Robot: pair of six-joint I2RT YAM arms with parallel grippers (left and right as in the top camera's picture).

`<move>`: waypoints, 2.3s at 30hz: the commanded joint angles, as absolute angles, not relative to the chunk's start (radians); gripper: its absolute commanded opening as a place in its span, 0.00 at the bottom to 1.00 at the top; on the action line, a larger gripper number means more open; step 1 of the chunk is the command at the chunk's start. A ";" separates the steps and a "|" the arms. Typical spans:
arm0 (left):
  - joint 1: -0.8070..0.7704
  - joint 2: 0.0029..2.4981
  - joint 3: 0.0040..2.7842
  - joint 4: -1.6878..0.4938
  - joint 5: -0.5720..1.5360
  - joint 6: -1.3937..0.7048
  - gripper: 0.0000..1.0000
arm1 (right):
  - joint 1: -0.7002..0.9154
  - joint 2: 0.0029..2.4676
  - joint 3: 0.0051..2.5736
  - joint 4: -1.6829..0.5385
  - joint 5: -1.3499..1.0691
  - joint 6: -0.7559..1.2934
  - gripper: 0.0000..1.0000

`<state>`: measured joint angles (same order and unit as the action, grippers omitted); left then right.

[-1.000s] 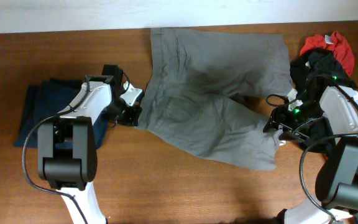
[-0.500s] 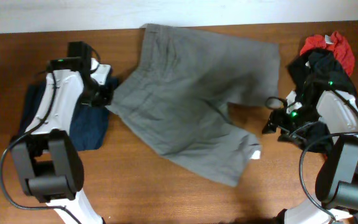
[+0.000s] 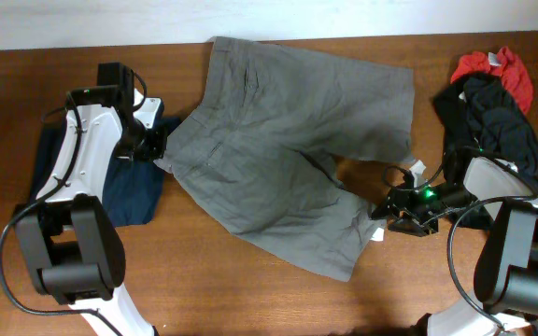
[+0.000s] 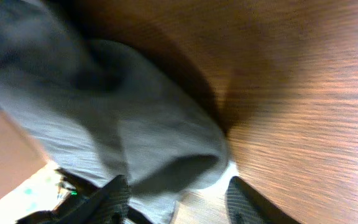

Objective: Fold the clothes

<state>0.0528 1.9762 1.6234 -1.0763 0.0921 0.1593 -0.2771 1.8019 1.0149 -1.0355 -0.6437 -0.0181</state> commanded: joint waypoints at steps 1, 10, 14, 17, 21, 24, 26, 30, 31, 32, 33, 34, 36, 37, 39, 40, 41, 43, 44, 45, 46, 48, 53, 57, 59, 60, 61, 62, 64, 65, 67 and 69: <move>0.054 1.962 1.633 -1.085 0.081 0.143 0.00 | -0.281 1.792 1.008 -1.030 -0.765 -0.037 0.52; 0.053 1.962 1.633 -1.090 0.081 0.143 0.00 | -0.238 1.793 0.928 -0.865 -0.773 0.040 0.58; 0.053 1.962 1.633 -1.091 0.081 0.143 0.00 | -0.211 1.793 0.878 -0.773 -0.808 0.110 0.58; 0.053 1.962 1.633 -1.099 0.081 0.144 0.00 | -0.189 1.793 0.869 -0.819 -0.835 0.109 0.59; 0.053 1.962 1.633 -1.100 0.081 0.145 0.00 | -0.181 1.793 0.869 -0.820 -0.827 0.087 0.52; 0.053 1.962 1.633 -1.100 0.081 0.147 0.00 | -0.181 1.792 0.869 -0.741 -0.828 0.110 0.22; 0.054 1.962 1.633 -1.100 0.081 0.148 0.00 | -0.185 1.792 0.872 -0.697 -0.832 0.114 0.11; 0.053 1.962 1.633 -1.103 0.077 0.151 0.00 | -0.225 1.783 0.928 -0.692 -0.834 0.112 0.06; 0.053 1.962 1.633 -1.104 0.077 0.151 0.00 | -0.241 1.773 0.952 -0.701 -0.835 0.109 0.07; 0.053 1.962 1.633 -1.105 0.077 0.151 0.00 | -0.251 1.765 0.967 -0.702 -0.835 0.109 0.07; 0.054 1.962 1.633 -1.105 0.077 0.151 0.00 | -0.261 1.755 0.984 -0.702 -0.835 0.105 0.07; 0.054 1.962 1.633 -1.105 0.077 0.151 0.00 | -0.271 1.743 1.000 -0.702 -0.835 0.105 0.07; 0.053 1.962 1.633 -1.105 0.077 0.151 0.00 | -0.289 1.716 1.030 -0.698 -0.837 0.082 0.07; 0.053 1.962 1.633 -1.105 0.077 0.151 0.00 | -0.295 1.701 1.046 -0.691 -0.836 0.062 0.07; 0.054 1.962 1.633 -1.105 0.076 0.151 0.00 | -0.299 1.681 1.068 -0.674 -0.835 0.024 0.07; 0.053 1.962 1.633 -1.104 0.073 0.151 0.00 | -0.299 1.673 1.076 -0.660 -0.836 0.003 0.06; 0.053 1.962 1.633 -1.105 0.069 0.151 0.00 | -0.299 1.669 1.078 -0.649 -0.836 -0.013 0.06; 0.053 1.962 1.633 -1.106 0.061 0.151 0.00 | -0.299 1.663 1.079 -0.620 -0.859 -0.060 0.04; 0.053 1.962 1.633 -1.108 0.060 0.150 0.00 | -0.299 1.663 1.079 -0.612 -0.874 -0.076 0.04; 0.053 1.962 1.633 -1.109 0.058 0.151 0.00 | -0.299 1.663 1.079 -0.604 -0.888 -0.078 0.04; 0.053 1.962 1.633 -1.110 0.055 0.151 0.00 | -0.299 1.663 1.079 -0.600 -0.893 -0.079 0.04; 0.053 1.962 1.633 -1.110 0.054 0.151 0.00 | -0.300 1.663 1.079 -0.587 -0.897 -0.084 0.04; 0.053 1.962 1.633 -1.109 0.044 0.150 0.00 | -0.303 1.663 1.079 -0.540 -1.187 -0.192 0.04; 0.053 1.962 1.633 -1.108 0.044 0.150 0.00 | -0.300 1.663 1.079 -0.485 -1.467 -0.207 0.05; 0.053 1.962 1.633 -1.109 0.044 0.150 0.00 | -0.300 1.663 1.079 -0.483 -1.392 -0.113 0.13; 0.053 1.962 1.633 -1.110 0.044 0.150 0.00 | -0.300 1.663 1.078 -0.492 -1.306 -0.053 0.15; 0.053 1.962 1.633 -1.110 0.044 0.150 0.00 | -0.300 1.663 1.079 -0.506 -1.221 -0.010 0.16; 0.053 1.962 1.633 -1.111 0.044 0.150 0.00 | -0.300 1.663 1.078 -0.522 -1.150 0.015 0.19; 0.053 1.962 1.633 -1.113 0.044 0.150 0.00 | -0.302 1.663 1.079 -0.543 -1.093 0.028 0.29; 0.053 1.962 1.633 -1.113 0.044 0.150 0.00 | -0.303 1.663 1.078 -0.546 -1.091 0.027 0.33; 0.053 1.962 1.633 -1.113 0.044 0.150 0.00 | -0.303 1.663 1.079 -0.546 -1.065 0.029 0.44; 0.053 1.962 1.633 -1.113 0.044 0.150 0.00 | -0.303 1.663 1.078 -0.580 -0.928 0.098 0.48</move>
<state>0.0528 1.9762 1.6234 -1.1103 0.0620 0.1593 -0.2955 1.6787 1.0672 -0.5613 -1.0882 0.0231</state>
